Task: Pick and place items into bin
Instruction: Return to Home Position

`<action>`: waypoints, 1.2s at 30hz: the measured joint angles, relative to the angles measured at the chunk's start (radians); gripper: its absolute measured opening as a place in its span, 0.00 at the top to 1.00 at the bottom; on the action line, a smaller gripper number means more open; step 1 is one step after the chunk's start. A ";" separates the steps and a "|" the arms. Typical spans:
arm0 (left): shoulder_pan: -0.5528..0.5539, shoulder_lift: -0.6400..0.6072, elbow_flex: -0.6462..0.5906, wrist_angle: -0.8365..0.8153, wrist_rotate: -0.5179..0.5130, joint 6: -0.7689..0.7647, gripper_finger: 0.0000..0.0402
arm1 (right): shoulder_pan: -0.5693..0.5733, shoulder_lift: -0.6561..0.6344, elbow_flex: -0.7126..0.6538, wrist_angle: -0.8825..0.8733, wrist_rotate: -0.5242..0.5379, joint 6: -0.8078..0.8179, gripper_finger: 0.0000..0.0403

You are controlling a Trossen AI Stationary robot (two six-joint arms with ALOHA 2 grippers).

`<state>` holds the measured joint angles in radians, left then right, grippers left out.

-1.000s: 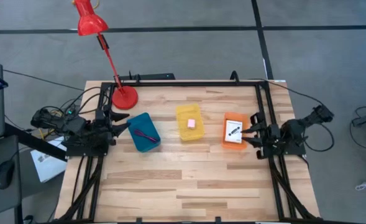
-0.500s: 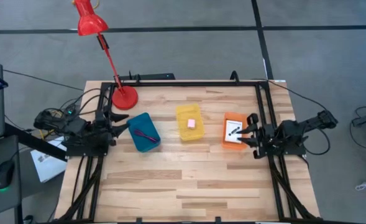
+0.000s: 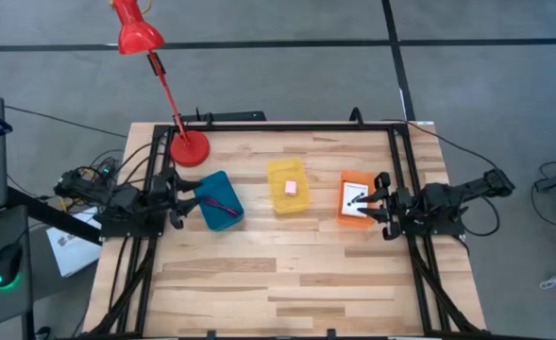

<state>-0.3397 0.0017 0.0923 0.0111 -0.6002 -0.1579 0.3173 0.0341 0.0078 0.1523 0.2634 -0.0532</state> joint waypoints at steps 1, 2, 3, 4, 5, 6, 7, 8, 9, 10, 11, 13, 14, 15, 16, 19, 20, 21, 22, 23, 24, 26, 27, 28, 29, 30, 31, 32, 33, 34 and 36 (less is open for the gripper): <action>0.000 0.000 -0.014 0.024 0.007 0.007 0.48 | -0.002 0.000 0.000 0.000 0.000 0.000 0.74; 0.000 0.000 -0.029 0.050 0.013 0.017 0.48 | -0.003 0.000 0.000 -0.002 0.000 0.000 0.74; 0.000 0.000 -0.042 0.069 0.013 0.023 0.48 | -0.006 0.000 0.000 -0.005 0.000 0.000 0.74; 0.000 0.000 -0.053 0.081 0.013 0.025 0.48 | -0.006 0.000 0.000 -0.010 0.000 0.000 0.74; 0.000 0.000 -0.065 0.094 0.013 0.025 0.48 | -0.006 0.000 0.000 -0.014 0.000 0.001 0.74; 0.000 0.000 -0.073 0.097 0.013 0.026 0.48 | -0.006 0.000 0.000 -0.018 0.000 0.001 0.74; 0.000 0.000 -0.080 0.093 0.013 0.027 0.48 | -0.006 0.000 0.000 -0.019 0.000 0.001 0.74; 0.000 0.001 -0.081 0.083 0.014 0.028 0.48 | -0.006 0.000 0.000 -0.019 0.000 0.001 0.74; 0.000 0.004 -0.081 0.084 0.017 0.029 0.48 | -0.006 0.000 0.000 -0.019 0.000 0.001 0.74; 0.000 0.010 -0.080 0.082 0.020 0.032 0.48 | -0.006 0.000 0.000 -0.019 0.000 0.001 0.74; 0.000 0.016 -0.078 0.073 0.020 0.038 0.48 | -0.006 0.000 0.000 -0.019 0.000 0.001 0.74; 0.000 0.018 -0.075 0.059 0.018 0.058 0.48 | -0.006 0.000 0.000 -0.019 0.000 0.001 0.74; 0.000 0.018 -0.074 0.058 0.014 0.071 0.48 | -0.006 0.000 0.000 -0.019 0.000 0.001 0.74; 0.000 0.018 -0.074 0.056 0.011 0.087 0.48 | -0.006 0.000 0.000 -0.020 0.000 0.001 0.74; 0.000 0.018 -0.074 0.055 0.012 0.099 0.48 | -0.006 0.000 0.000 -0.019 0.000 0.001 0.74; 0.000 0.018 -0.074 0.054 0.013 0.116 0.48 | -0.006 0.000 0.000 -0.021 0.000 0.001 0.74; 0.000 0.018 -0.074 0.053 0.013 0.115 0.48 | -0.006 0.000 0.000 -0.020 0.000 0.001 0.74; 0.000 0.018 -0.073 0.052 0.013 0.112 0.48 | -0.006 0.000 0.000 -0.019 0.000 0.001 0.74; 0.000 0.018 -0.073 0.052 0.013 0.110 0.48 | -0.006 0.000 0.000 -0.020 0.000 0.001 0.74; 0.000 0.018 -0.073 0.052 0.013 0.110 0.48 | -0.006 0.000 0.000 -0.020 0.000 0.001 0.74; 0.000 0.018 -0.073 0.052 0.013 0.112 0.48 | -0.006 0.000 0.000 -0.020 0.000 0.001 0.74; 0.000 0.018 -0.073 0.051 0.013 0.121 0.48 | -0.006 0.000 0.000 -0.020 0.000 0.001 0.74; 0.000 0.018 -0.073 0.051 0.013 0.121 0.48 | -0.006 0.000 0.000 -0.020 0.000 0.001 0.74; 0.000 0.018 -0.073 0.051 0.013 0.120 0.48 | -0.006 0.000 0.000 -0.020 0.000 0.001 0.74; 0.000 0.018 -0.073 0.050 0.013 0.115 0.48 | -0.006 0.000 0.000 -0.020 0.000 0.001 0.74; 0.000 0.018 -0.073 0.050 0.013 0.110 0.48 | -0.006 0.000 0.000 -0.020 0.000 0.001 0.74; 0.000 0.018 -0.073 0.050 0.013 0.108 0.48 | -0.006 0.000 0.000 -0.020 0.000 0.001 0.74; 0.000 0.018 -0.073 0.049 0.013 0.108 0.48 | -0.006 0.000 0.000 -0.020 0.000 0.001 0.74; 0.000 0.018 -0.073 0.049 0.013 0.109 0.48 | -0.006 0.000 0.000 -0.020 0.000 0.001 0.74; 0.000 0.018 -0.073 0.049 0.013 0.116 0.48 | -0.006 0.000 0.000 -0.020 0.000 0.001 0.74; 0.000 0.018 -0.073 0.048 0.013 0.120 0.48 | -0.006 0.000 0.000 -0.020 0.000 0.001 0.74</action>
<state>-0.3400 0.0196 0.0193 0.0593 -0.5873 -0.0380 0.3115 0.0344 0.0074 0.1322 0.2630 -0.0521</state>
